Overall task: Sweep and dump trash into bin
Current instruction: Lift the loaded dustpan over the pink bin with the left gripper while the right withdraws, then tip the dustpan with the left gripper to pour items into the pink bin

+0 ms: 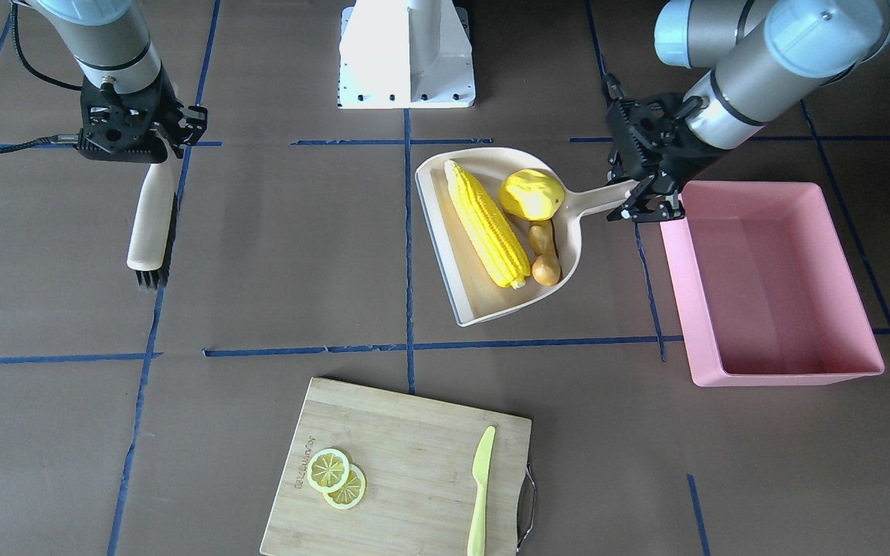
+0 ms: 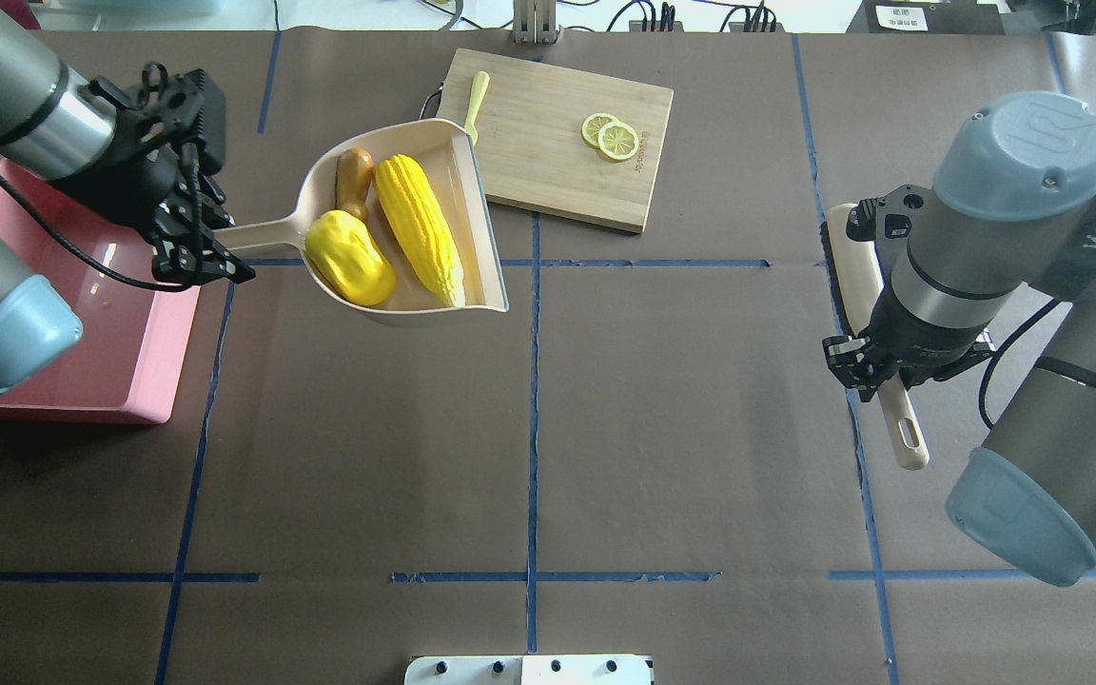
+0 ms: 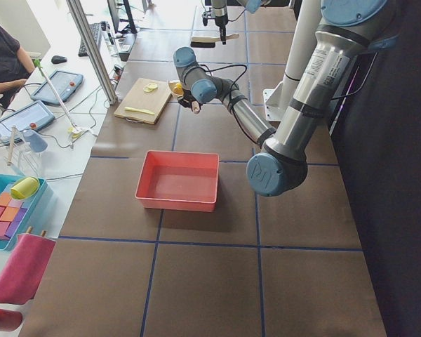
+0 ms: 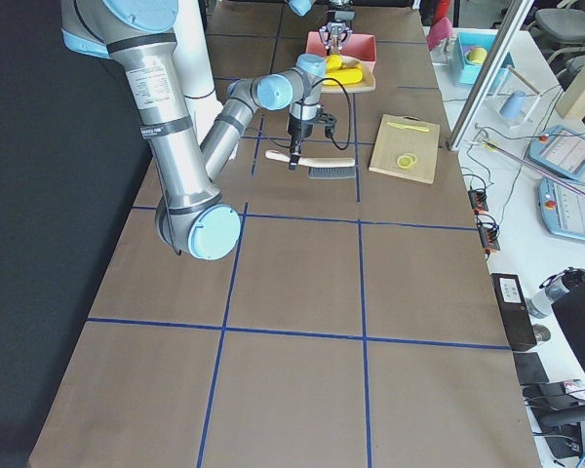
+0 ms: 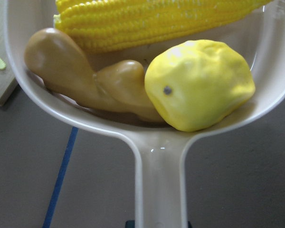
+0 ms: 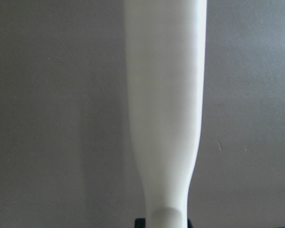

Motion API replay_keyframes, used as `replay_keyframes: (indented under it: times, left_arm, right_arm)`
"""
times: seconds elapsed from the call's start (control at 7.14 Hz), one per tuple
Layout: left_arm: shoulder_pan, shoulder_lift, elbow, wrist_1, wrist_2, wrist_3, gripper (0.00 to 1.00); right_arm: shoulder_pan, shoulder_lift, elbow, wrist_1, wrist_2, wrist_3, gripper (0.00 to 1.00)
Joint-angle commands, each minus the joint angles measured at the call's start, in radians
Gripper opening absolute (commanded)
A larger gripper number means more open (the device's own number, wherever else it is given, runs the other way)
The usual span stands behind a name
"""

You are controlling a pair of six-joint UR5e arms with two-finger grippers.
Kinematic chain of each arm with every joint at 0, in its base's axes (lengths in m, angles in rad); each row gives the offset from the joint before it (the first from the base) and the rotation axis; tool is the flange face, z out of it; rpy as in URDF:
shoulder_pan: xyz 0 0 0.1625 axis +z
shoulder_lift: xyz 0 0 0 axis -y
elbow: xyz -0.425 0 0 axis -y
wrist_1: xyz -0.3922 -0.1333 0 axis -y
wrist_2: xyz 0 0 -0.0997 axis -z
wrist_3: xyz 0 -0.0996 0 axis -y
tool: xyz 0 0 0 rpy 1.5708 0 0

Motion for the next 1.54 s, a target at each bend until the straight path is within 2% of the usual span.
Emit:
replay_keyframes:
  times: [0.0, 0.28, 0.56, 0.84, 0.98, 1.26, 1.4]
  left_arm:
    - [-0.099, 0.058, -0.043, -0.001, -0.055, 0.051, 0.00]
    - [-0.196, 0.145, -0.043, 0.007, -0.055, 0.211, 0.00]
    - [-0.279, 0.227, -0.037, 0.007, -0.055, 0.313, 0.00]
    - [-0.351, 0.316, -0.029, 0.007, -0.055, 0.428, 0.00]
    - [-0.372, 0.352, -0.027, 0.005, -0.055, 0.462, 0.00]
    - [-0.431, 0.434, -0.015, 0.005, -0.075, 0.546, 0.00]
    - [-0.473, 0.465, 0.005, 0.005, -0.122, 0.581, 0.00]
  right_arm:
    - [0.059, -0.059, -0.001, 0.002, 0.000, -0.123, 0.00]
    - [0.136, -0.108, 0.000, 0.000, 0.003, -0.250, 0.00]
    - [0.161, -0.172, 0.005, 0.009, 0.006, -0.313, 0.00]
    - [0.173, -0.293, 0.002, 0.148, 0.031, -0.314, 0.00]
    - [0.187, -0.337, -0.003, 0.222, 0.072, -0.314, 0.00]
    - [0.192, -0.342, -0.003, 0.227, 0.077, -0.315, 0.00]
    - [0.193, -0.340, -0.001, 0.229, 0.077, -0.315, 0.00]
